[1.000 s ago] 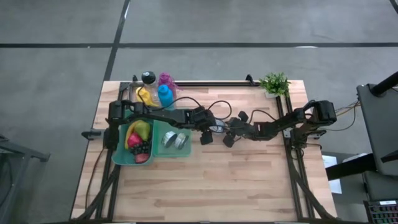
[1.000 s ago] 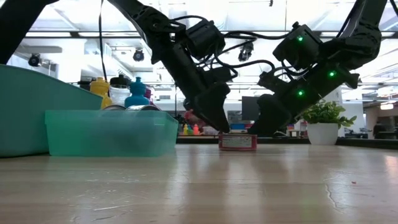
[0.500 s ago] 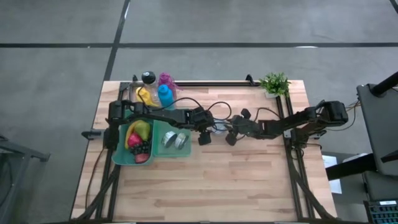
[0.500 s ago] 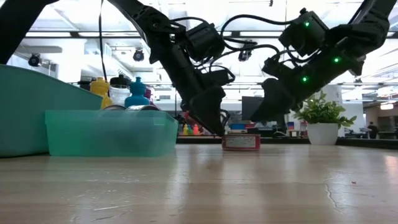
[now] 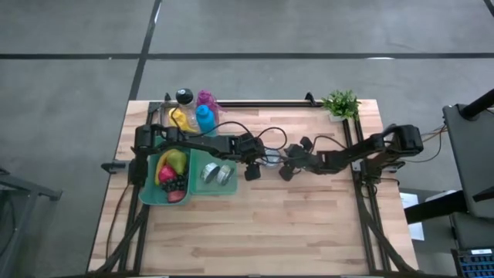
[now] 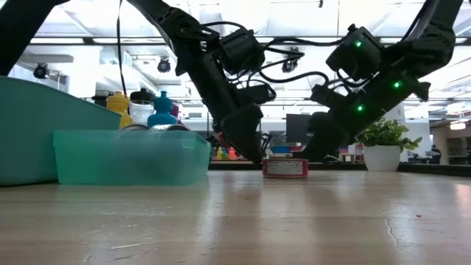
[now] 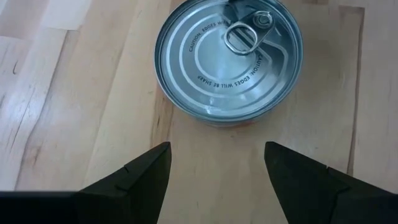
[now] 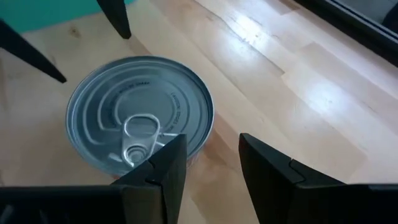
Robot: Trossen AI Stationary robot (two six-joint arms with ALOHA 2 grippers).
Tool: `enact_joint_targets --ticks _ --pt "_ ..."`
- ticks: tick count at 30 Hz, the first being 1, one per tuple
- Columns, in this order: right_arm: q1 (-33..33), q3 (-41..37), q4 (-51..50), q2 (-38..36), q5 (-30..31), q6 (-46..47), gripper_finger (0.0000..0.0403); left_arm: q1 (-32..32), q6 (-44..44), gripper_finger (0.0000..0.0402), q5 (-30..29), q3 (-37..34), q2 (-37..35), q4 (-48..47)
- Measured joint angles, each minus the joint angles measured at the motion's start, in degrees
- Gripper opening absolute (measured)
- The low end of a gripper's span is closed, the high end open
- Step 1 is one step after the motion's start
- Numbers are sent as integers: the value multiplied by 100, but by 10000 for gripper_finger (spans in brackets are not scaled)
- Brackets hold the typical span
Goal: Pick & Place Food Item
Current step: Put the red tuna can into the light green bin
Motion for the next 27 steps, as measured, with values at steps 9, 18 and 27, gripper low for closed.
enact_joint_targets --ticks 9,18,27 --pt "-36 29 97 241 170 48 147 15 4 264 0 0 9 14" --pt "-50 22 25 236 171 153 147 20 17 264 0 -4 171 76" --pt "-50 16 10 238 150 151 147 37 16 264 0 -4 343 483"
